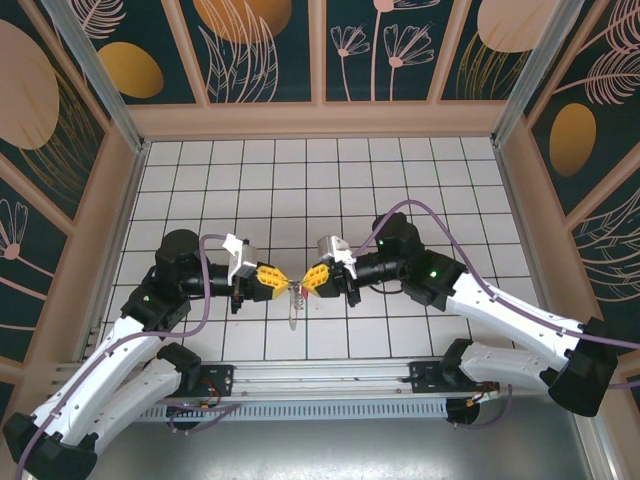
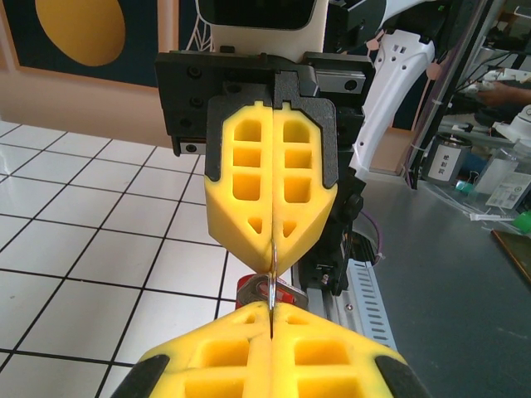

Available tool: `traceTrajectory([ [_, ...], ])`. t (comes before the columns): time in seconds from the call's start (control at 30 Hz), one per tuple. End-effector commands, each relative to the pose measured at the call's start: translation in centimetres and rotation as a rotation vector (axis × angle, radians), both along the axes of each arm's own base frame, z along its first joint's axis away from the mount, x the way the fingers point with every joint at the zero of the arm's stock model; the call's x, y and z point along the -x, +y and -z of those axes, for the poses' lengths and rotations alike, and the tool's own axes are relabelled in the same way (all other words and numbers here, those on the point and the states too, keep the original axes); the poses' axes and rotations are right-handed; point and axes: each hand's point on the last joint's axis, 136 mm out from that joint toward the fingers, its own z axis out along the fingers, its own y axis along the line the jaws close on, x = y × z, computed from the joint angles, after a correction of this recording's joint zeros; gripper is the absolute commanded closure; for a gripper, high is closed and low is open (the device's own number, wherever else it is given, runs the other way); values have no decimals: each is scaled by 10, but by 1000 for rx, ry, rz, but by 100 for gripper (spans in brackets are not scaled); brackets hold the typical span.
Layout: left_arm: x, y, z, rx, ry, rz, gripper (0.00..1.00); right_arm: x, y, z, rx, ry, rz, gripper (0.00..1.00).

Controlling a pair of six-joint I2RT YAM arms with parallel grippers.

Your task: Put the keys on the keyring

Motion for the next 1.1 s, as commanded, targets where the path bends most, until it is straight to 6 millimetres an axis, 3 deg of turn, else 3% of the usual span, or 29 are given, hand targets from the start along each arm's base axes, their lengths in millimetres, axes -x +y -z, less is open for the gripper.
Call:
traceTrajectory([
  [0.0, 1, -2, -9, 27, -49, 14, 100, 5, 3, -3, -18, -14, -37, 100],
  [0.57, 1, -1, -8, 28, -50, 9, 100, 6, 7, -8, -29, -24, -51, 100],
  [1.07, -1, -1, -7, 22, -52, -4, 100, -9, 10, -14, -45, -25, 36, 100],
])
